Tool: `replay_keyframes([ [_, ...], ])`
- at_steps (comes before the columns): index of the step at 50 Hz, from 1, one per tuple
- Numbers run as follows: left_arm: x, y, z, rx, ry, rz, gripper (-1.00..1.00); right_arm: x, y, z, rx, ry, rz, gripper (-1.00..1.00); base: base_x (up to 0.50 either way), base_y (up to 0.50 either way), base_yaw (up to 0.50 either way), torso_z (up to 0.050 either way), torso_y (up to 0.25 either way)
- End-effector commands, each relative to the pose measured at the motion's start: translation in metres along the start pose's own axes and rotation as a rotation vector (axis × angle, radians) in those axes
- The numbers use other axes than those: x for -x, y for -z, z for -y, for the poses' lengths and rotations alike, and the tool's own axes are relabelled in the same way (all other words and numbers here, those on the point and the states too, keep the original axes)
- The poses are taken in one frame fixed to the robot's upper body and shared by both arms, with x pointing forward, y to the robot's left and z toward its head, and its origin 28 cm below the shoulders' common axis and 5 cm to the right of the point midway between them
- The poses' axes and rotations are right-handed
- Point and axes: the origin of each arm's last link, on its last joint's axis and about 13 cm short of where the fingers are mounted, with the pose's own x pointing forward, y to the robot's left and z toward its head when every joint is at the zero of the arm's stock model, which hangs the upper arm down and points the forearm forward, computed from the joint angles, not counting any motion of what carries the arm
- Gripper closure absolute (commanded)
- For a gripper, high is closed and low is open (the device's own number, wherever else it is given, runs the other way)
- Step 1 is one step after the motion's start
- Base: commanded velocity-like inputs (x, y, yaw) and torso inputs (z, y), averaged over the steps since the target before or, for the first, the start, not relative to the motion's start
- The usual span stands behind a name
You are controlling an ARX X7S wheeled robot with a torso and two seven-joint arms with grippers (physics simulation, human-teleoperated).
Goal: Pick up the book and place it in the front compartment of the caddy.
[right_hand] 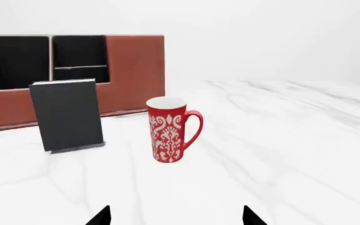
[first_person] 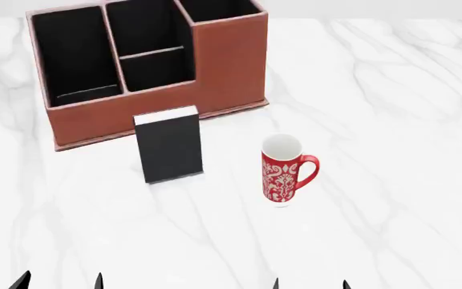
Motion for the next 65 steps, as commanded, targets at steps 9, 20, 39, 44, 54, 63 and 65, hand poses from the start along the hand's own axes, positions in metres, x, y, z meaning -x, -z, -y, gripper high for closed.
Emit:
replay_keyframes([
  [9, 0.005, 0.000, 0.000, -0.031, 0.002, 0.027, -1.00, 0.001, 0.001, 0.000, -0.014, 0.018, -0.008, -1.00, 0.00, 0.00, 0.00, 0.000, 0.000],
  [20, 0.011, -0.015, 0.006, -0.110, 0.021, 0.086, -1.00, 0.003, -0.015, 0.002, -0.023, 0.062, 0.019, -1.00, 0.00, 0.00, 0.00, 0.000, 0.000],
  [39, 0.060, -0.150, 0.013, -0.145, -0.004, 0.514, -1.00, 0.047, -0.153, 0.002, 0.011, 0.069, 0.408, -1.00, 0.00, 0.00, 0.00, 0.000, 0.000],
  [44, 0.066, -0.164, 0.009, -0.151, -0.038, 0.551, -1.00, 0.054, -0.166, 0.000, 0.019, 0.065, 0.449, -1.00, 0.00, 0.00, 0.00, 0.000, 0.000],
  [54, 0.068, -0.167, 0.007, -0.188, -0.064, 0.592, -1.00, 0.059, -0.177, -0.001, 0.011, 0.070, 0.491, -1.00, 0.00, 0.00, 0.00, 0.000, 0.000],
  [63, 0.069, -0.167, 0.008, -0.190, -0.060, 0.594, -1.00, 0.063, -0.179, -0.001, 0.010, 0.063, 0.517, -1.00, 0.17, 0.00, 0.00, 0.000, 0.000],
  [65, 0.069, -0.167, 0.008, -0.187, -0.059, 0.594, -1.00, 0.063, -0.180, -0.001, 0.014, 0.062, 0.517, -1.00, 0.50, 0.00, 0.00, 0.000, 0.000],
])
